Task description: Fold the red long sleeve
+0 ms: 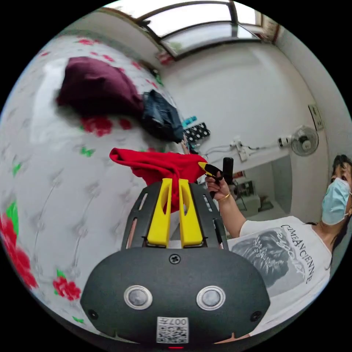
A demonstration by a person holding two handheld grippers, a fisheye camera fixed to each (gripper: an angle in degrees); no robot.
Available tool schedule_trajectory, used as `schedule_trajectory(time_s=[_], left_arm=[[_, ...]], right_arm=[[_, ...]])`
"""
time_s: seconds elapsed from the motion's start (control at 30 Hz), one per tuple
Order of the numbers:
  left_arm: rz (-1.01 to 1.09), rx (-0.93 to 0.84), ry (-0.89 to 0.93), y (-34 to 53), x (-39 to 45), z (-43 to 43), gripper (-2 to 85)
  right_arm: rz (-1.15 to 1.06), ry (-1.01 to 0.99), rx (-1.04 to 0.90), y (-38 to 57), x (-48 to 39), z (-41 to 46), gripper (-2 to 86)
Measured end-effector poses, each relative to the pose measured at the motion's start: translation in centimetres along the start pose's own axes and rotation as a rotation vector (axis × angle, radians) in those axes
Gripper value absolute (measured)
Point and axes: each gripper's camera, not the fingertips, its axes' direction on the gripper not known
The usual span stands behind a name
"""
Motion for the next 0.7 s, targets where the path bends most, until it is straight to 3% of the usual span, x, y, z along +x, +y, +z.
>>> schedule_trajectory(time_s=[0.2,0.37,0.5,0.57,0.7], left_arm=[[0.23,-0.158,0.003,-7.7,12.2,14.2,4.0],[0.265,-0.335,-0.159,-4.5,12.7,20.9,4.2],[0.207,-0.465,-0.317,3.7,7.7,18.8,3.3],[0.145,-0.499,-0.448,7.6,5.3,15.9,2.5],[-0.223,-0.296,-0.626,16.3,1.2,4.3,3.4]], right_arm=[[0.036,0.299,0.282,5.6,-0.5,-19.9,4.4],[0.432,0.712,0.412,13.8,7.3,-24.7,6.5],[0.408,0.774,0.41,18.9,8.4,-16.8,7.0],[0.321,0.729,0.28,19.6,8.5,-6.6,7.0],[0.107,0.547,-0.078,18.1,6.0,12.7,6.7]])
